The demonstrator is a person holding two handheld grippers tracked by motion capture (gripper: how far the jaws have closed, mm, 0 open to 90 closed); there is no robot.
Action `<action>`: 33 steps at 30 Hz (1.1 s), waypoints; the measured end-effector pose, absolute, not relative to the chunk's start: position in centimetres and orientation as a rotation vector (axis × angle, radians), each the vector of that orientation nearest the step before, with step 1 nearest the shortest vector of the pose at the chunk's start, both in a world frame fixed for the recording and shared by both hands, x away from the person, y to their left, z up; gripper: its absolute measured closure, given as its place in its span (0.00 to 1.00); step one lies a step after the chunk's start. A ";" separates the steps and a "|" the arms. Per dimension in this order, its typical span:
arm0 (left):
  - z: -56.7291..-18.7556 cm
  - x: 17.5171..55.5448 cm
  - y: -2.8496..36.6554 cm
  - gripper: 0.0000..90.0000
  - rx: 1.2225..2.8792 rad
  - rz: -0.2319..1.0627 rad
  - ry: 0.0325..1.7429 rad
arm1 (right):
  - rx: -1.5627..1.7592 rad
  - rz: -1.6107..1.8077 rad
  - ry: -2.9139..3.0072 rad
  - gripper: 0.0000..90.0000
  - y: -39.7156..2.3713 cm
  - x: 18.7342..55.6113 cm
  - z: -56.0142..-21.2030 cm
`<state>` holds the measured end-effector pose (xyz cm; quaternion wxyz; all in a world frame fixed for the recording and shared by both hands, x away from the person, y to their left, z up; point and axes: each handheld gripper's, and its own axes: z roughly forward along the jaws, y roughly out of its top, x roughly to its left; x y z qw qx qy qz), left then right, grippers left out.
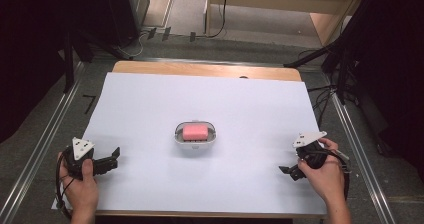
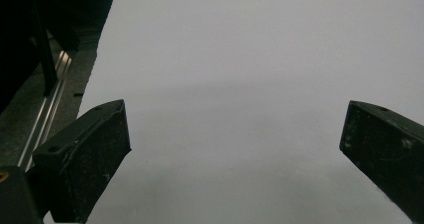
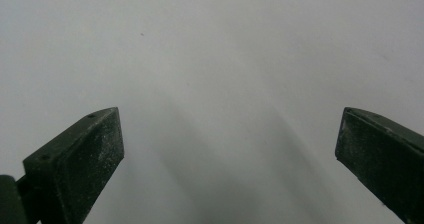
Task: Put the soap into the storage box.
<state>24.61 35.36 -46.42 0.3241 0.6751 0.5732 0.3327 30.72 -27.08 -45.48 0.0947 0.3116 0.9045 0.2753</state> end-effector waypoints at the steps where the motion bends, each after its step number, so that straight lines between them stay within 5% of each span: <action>1: -46.4 24.6 35.4 0.00 1.771 0.872 1.504 | 0.931 0.817 2.676 0.00 -27.4 30.6 -45.5; 33: -46.4 24.5 35.3 0.00 1.773 0.880 1.503 | 1.133 0.977 2.493 0.00 -33.0 27.0 -48.1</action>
